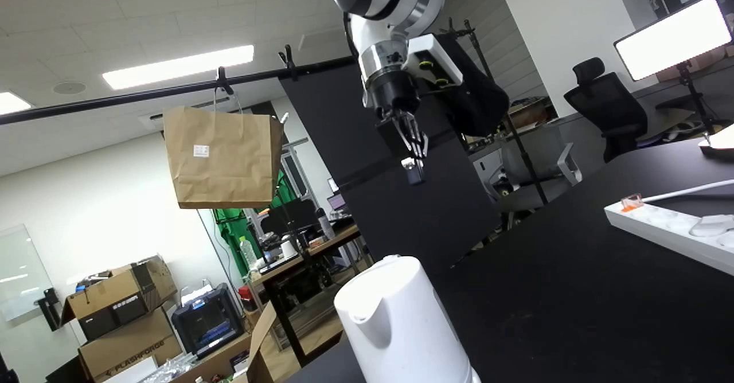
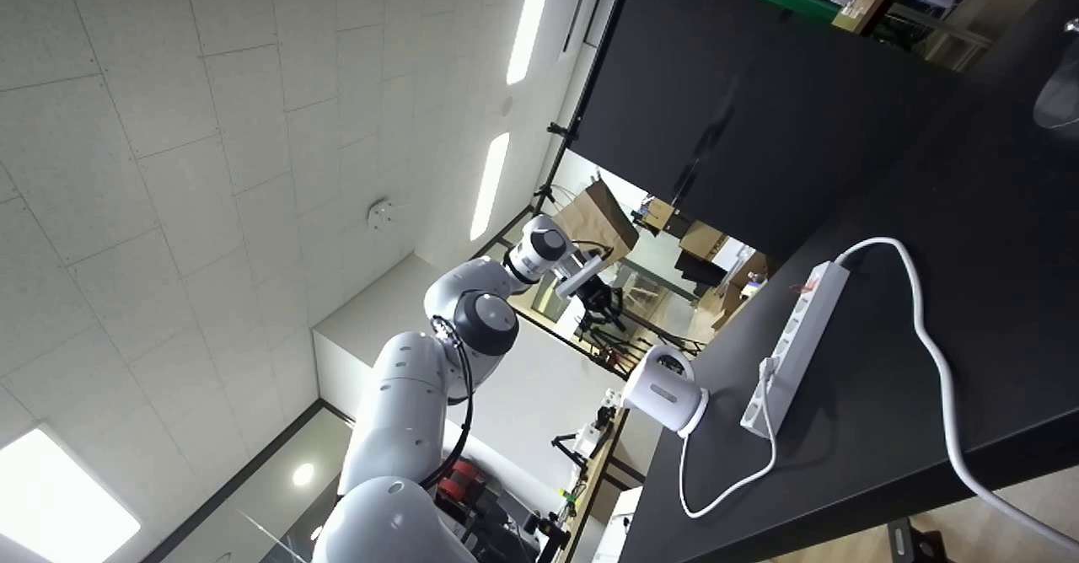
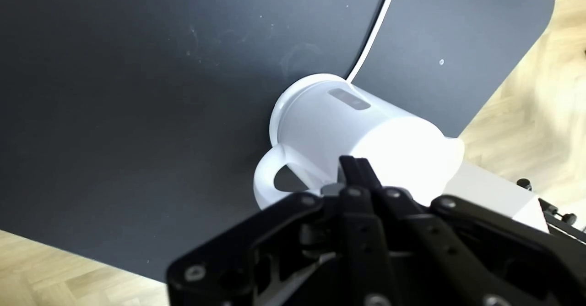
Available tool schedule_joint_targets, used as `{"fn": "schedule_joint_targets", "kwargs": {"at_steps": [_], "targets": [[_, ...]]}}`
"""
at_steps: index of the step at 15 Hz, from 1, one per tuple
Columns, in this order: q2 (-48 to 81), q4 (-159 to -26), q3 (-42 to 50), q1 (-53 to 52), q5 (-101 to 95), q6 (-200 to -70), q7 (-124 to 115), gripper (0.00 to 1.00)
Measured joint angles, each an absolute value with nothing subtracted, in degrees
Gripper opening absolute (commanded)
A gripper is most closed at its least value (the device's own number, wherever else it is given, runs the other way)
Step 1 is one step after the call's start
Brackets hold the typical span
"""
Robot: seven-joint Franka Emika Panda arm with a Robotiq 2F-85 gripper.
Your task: Flip the switch on the handle of the kettle
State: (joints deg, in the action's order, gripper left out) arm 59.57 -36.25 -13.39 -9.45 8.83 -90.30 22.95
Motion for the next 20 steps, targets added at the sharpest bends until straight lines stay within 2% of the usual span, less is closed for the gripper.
{"fn": "schedule_joint_targets", "kwargs": {"at_steps": [20], "targets": [[67.53, -35.84, -15.73, -9.61, 9.67, -110.87, 33.34, 0.00]]}}
